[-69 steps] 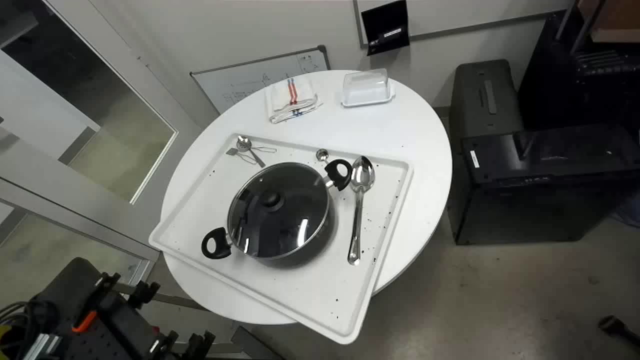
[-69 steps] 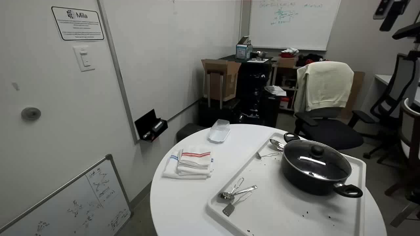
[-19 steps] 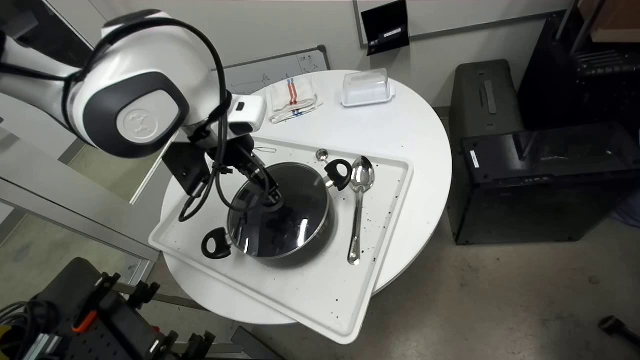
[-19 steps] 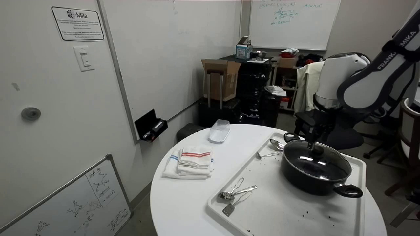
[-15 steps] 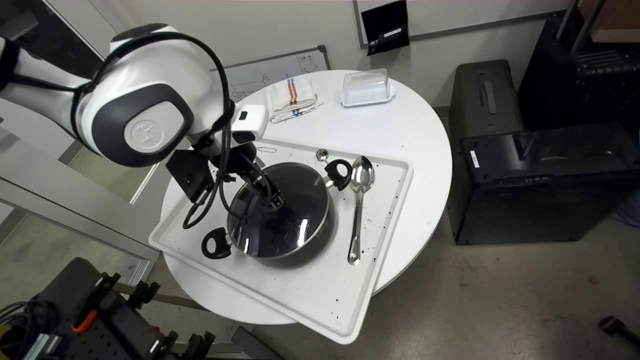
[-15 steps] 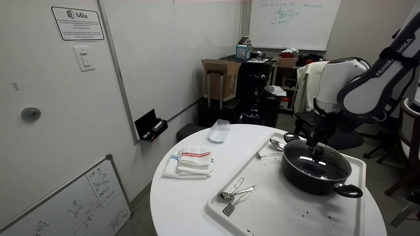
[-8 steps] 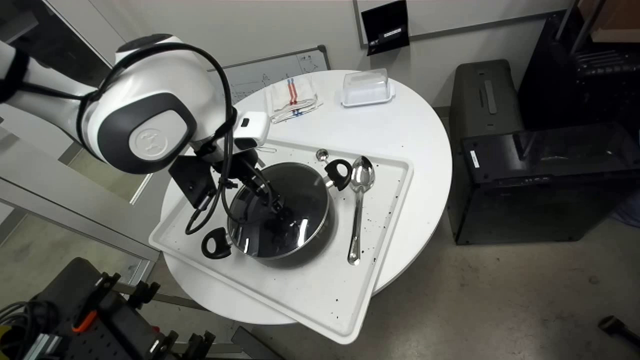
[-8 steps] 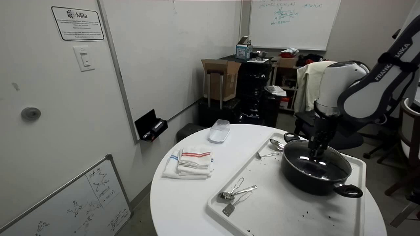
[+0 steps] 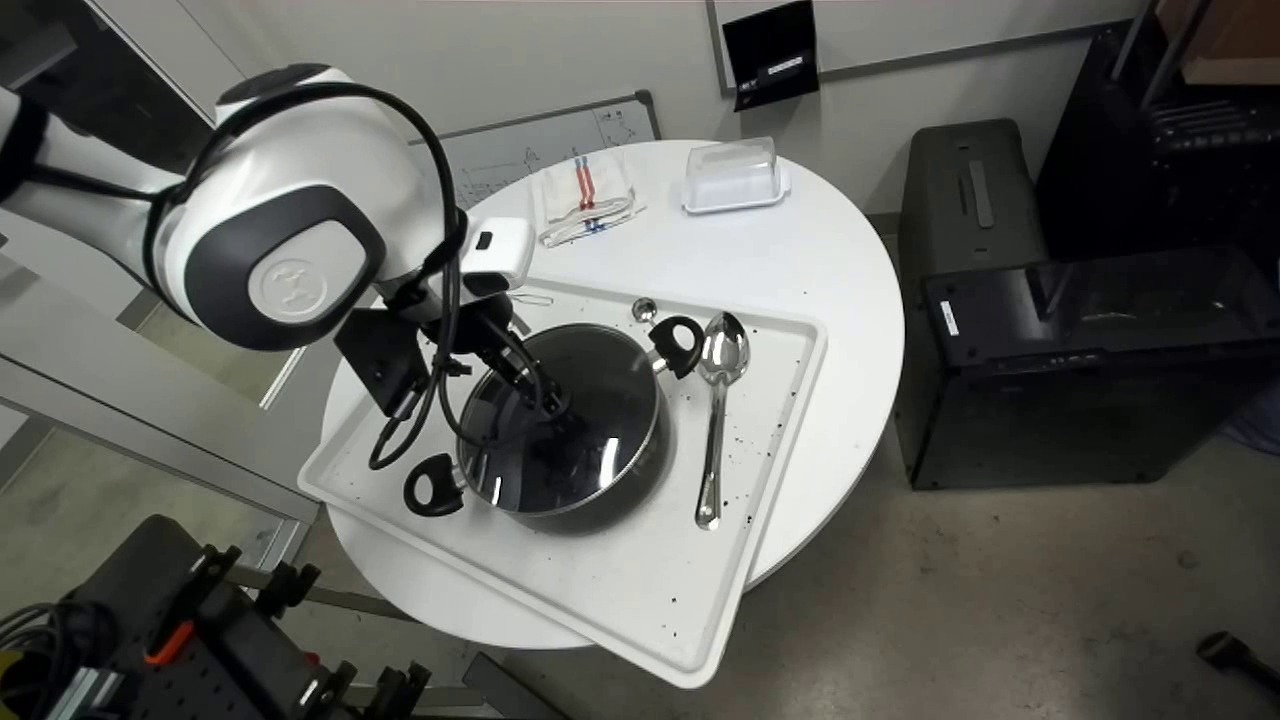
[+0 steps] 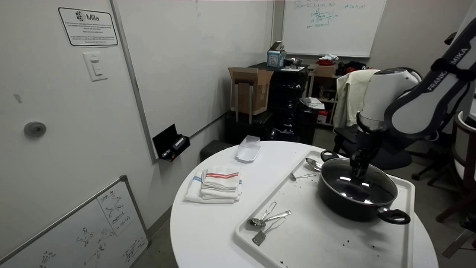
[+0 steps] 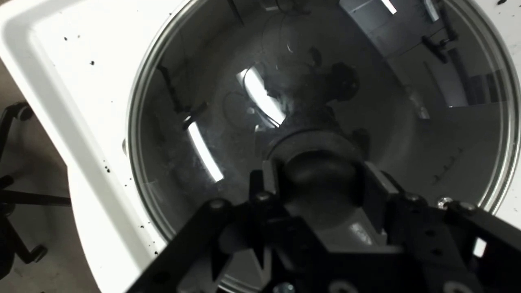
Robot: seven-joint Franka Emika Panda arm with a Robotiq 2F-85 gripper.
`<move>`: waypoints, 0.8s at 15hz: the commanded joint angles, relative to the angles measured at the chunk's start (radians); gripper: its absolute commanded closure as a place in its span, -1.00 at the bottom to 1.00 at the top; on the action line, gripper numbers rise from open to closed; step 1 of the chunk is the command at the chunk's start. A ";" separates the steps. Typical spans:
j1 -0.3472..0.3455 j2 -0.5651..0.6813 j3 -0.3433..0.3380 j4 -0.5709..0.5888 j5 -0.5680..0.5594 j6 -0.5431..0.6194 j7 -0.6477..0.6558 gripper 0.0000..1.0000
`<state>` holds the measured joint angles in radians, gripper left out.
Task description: Remove the lid from the pot and put it on the tray
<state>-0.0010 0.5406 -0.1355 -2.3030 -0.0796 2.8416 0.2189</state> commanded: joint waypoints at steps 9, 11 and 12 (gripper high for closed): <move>0.055 -0.174 -0.060 -0.103 -0.021 -0.018 0.005 0.49; 0.076 -0.185 -0.066 -0.104 -0.035 -0.025 0.017 0.49; 0.091 -0.186 -0.070 -0.104 -0.044 -0.023 0.024 0.49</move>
<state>0.0438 0.4061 -0.1815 -2.3834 -0.0897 2.8391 0.2179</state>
